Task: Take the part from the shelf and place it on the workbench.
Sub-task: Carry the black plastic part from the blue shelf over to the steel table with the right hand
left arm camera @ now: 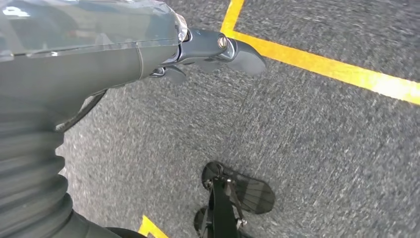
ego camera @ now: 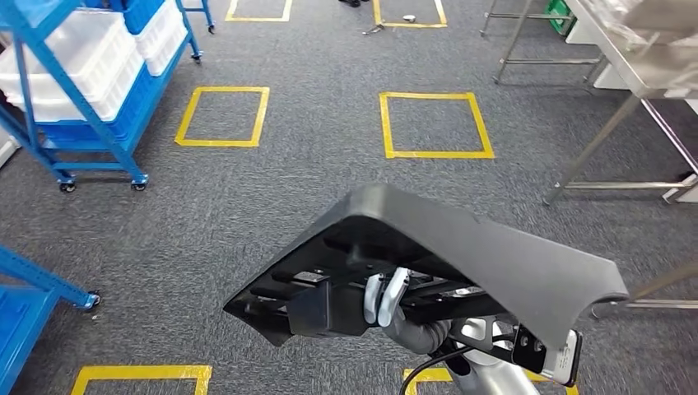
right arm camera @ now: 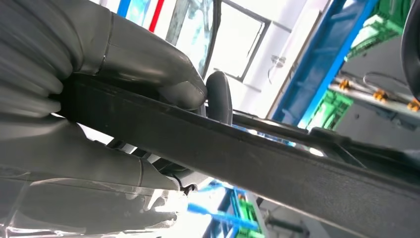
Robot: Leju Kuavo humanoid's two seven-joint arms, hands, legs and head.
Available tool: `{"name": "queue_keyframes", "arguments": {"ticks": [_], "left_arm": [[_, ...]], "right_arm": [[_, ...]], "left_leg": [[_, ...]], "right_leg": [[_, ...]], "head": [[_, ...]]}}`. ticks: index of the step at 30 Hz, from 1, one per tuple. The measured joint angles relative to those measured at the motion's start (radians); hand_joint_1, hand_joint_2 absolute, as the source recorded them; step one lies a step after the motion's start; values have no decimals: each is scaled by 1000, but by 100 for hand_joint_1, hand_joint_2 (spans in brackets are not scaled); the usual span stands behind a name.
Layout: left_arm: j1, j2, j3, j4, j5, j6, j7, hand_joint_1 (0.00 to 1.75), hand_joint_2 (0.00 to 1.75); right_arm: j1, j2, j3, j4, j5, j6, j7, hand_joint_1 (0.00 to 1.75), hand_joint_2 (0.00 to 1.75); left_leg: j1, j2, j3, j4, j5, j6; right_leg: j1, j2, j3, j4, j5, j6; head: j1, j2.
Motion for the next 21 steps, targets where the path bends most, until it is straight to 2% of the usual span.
{"name": "queue_keyframes", "arguments": {"ticks": [1, 2, 3, 5, 6, 7, 8, 9, 10, 11, 12, 13, 14, 15, 16, 17, 18, 20, 21], "left_arm": [[-1, 0, 0, 0, 1, 1, 0, 0, 175], [-3, 0, 0, 0, 2, 2, 0, 0, 175], [-4, 0, 0, 0, 3, 3, 0, 0, 175], [-4, 0, 0, 0, 6, 4, 0, 0, 175], [-2, 0, 0, 0, 8, 5, 0, 0, 175], [1, 0, 0, 0, 9, 5, 0, 0, 175], [3, 0, 0, 0, 11, 6, 0, 0, 175], [4, 0, 1, 0, 12, 6, 0, 0, 175], [4, 0, 1, 0, 12, 7, -1, 0, 175], [4, 0, 1, 0, 12, 7, -1, 0, 175], [4, 0, 1, 0, 12, 8, -1, 0, 175], [4, 0, 1, 0, 12, 8, -1, 0, 175], [4, 0, 1, 0, 12, 8, -2, 0, 175], [3, 0, 1, 0, 10, 7, -3, 0, 175], [3, -1, 1, 0, 7, 6, -5, 0, 175], [2, -2, 1, 0, 4, 3, -8, 0, 175], [1, -2, 1, 0, 0, 1, -11, 0, 175], [2, -3, 0, 0, -3, -3, -15, 0, 175], [4, -3, 0, 0, -4, -4, -16, 0, 175]], "right_arm": [[0, 0, 0, 0, 0, 2, 0, 171, 175], [-1, 0, 0, 0, -1, 4, 0, 171, 175], [-3, 0, 0, 0, -1, 6, 0, 171, 175], [-9, 2, 1, 2, -3, 8, 0, 171, 175], [-11, 2, 2, 4, -5, 8, 0, 171, 175], [-12, 3, 2, 6, -7, 8, 0, 171, 175], [-13, 3, 3, 9, -9, 8, 0, 171, 175], [-13, 3, 4, 12, -10, 8, 0, 171, 175], [-15, 3, 4, 14, -11, 7, 0, 171, 175], [-17, 3, 4, 15, -12, 7, 0, 171, 175], [-19, 3, 5, 16, -12, 6, 0, 171, 175], [-22, 3, 5, 17, -12, 6, 0, 171, 175], [-23, 3, 6, 17, -12, 5, 0, 171, 175], [-24, 2, 6, 18, -12, 3, 0, 171, 175], [-23, 2, 6, 18, -12, 1, 0, 171, 175], [-22, 1, 6, 17, -12, -1, 0, 171, 175], [-22, 0, 5, 17, -12, -4, 0, 171, 175], [-22, -2, 4, 17, -12, -9, 0, 171, 175], [-21, -2, 4, 17, -12, -11, 0, 171, 175]], "left_leg": [[0, 4, 2, -1, -3, -6], [1, -5, 3, 4, -10, -11], [2, -24, -4, 26, -26, -15], [3, -73, -50, 131, -85, -20], [3, -85, -85, 203, -115, -21], [4, -90, -115, 260, -131, -23], [4, -93, -133, 288, -130, -24], [4, -94, -133, 275, -107, -24], [5, -99, -114, 222, -68, -23], [7, -114, -85, 150, -28, -21], [10, -135, -58, 82, 0, -20], [11, -154, -39, 36, 16, -17], [11, -166, -31, 16, 18, -14], [9, -165, -29, 13, 16, -9], [9, -155, -29, 12, 18, -2], [9, -143, -27, 8, 21, 6], [10, -132, -24, 3, 24, 13], [11, -112, -22, -3, 26, 24], [9, -103, -22, -3, 26, 26]], "right_leg": [[-4, 13, 1, -4, 3, -5], [-8, 24, 3, -9, 6, -10], [-12, 34, 6, -15, 9, -16], [-15, 54, 9, -20, 13, -24], [-15, 65, 9, -20, 14, -26], [-14, 78, 9, -20, 14, -26], [-14, 92, 9, -19, 14, -26], [-14, 105, 10, -17, 13, -26], [-15, 118, 11, -15, 12, -24], [-16, 131, 11, -12, 10, -22], [-15, 143, 9, -6, 8, -17], [-15, 154, 5, -2, 7, -12], [-15, 164, 1, 1, 8, -6], [-16, 174, -4, 1, 10, 1], [-17, 182, -6, 0, 12, 8], [-17, 172, -9, 4, 10, 13], [-16, 151, -16, 18, 0, 18], [-15, 92, -48, 84, -41, 24], [-17, 76, -75, 138, -68, 27]], "head": [[0, 0], [0, 0], [0, 0], [0, 0], [0, 0], [0, 0], [0, 0], [0, 0], [0, 0], [0, 0], [0, 0], [0, 0], [0, 0], [0, 0], [0, 0], [0, 0], [0, 0], [0, 0], [0, 0]]}}
